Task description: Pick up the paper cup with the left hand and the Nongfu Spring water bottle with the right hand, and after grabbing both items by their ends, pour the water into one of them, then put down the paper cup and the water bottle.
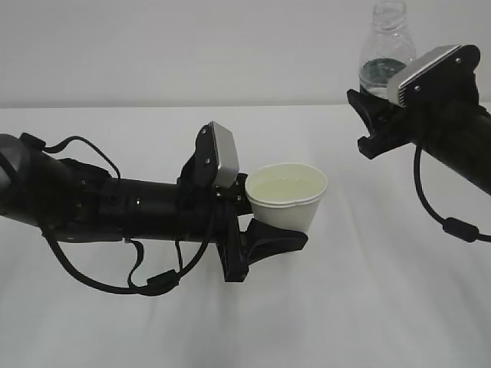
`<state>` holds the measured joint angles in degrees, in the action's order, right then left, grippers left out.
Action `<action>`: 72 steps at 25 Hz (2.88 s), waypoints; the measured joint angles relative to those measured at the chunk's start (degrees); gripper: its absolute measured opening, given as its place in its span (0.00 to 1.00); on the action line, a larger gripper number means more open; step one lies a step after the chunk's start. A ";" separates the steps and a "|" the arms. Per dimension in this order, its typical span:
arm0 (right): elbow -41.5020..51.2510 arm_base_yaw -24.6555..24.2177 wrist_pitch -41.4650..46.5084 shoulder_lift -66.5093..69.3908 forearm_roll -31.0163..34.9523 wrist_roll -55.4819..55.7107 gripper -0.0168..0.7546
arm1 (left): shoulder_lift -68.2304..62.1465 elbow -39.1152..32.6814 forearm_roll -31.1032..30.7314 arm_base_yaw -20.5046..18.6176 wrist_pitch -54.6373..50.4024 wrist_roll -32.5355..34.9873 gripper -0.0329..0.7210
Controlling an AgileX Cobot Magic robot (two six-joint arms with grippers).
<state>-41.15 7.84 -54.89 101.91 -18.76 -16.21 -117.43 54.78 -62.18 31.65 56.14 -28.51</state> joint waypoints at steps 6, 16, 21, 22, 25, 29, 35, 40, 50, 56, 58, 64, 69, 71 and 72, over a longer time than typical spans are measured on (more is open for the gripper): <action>0.65 0.00 0.03 2.32 5.54 2.16 0.60 | 0.00 0.00 0.13 0.00 0.00 0.04 0.60; 0.65 0.00 -0.82 7.10 14.31 4.41 0.60 | 0.00 0.00 0.13 0.00 0.00 0.04 0.60; 0.65 0.00 -2.84 9.84 18.76 4.41 0.60 | 0.00 0.00 0.13 0.00 -0.31 0.04 0.60; 0.65 0.00 -3.53 10.31 19.48 4.41 0.60 | 0.00 0.00 0.13 0.00 -0.31 0.04 0.60; 0.65 0.00 -6.43 12.26 20.88 4.41 0.60 | 0.00 0.00 0.15 0.00 -0.36 0.04 0.60; 0.10 0.00 -7.98 15.45 21.46 4.52 0.60 | 0.00 0.00 0.15 0.00 -0.36 0.04 0.60; -2.50 0.00 -8.20 18.83 22.35 4.52 0.60 | 0.00 0.00 0.15 0.00 -0.44 0.04 0.60; -4.11 0.00 -8.32 20.40 23.90 4.52 0.60 | 0.00 0.00 0.15 0.00 -0.44 0.04 0.60; -8.19 0.00 -8.01 25.32 24.31 5.10 0.60 | 0.00 0.00 0.15 0.00 -0.86 0.04 0.60; -11.64 0.00 -6.71 28.02 24.40 5.19 0.60 | 0.00 0.00 0.25 0.00 -0.99 0.04 0.60; -12.37 0.00 -6.36 29.09 24.44 5.23 0.60 | 0.00 0.00 0.25 0.00 -1.03 0.04 0.60; -14.53 0.00 -6.02 30.66 24.44 5.33 0.60 | 0.00 0.00 0.25 0.00 -1.12 0.04 0.60; -16.00 0.00 -7.42 32.41 24.53 5.58 0.60 | 0.00 0.00 0.60 0.00 -1.26 0.04 0.60; -16.05 0.00 -8.45 32.80 24.53 5.58 0.60 | 0.00 0.00 0.69 0.00 -1.26 0.04 0.60; -16.14 0.00 -8.67 32.87 24.53 5.58 0.60 | 0.00 0.00 0.69 0.00 -1.26 0.04 0.60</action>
<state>-57.29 7.84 -63.56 134.78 5.77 -10.63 -117.43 54.78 -61.48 31.65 54.88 -28.48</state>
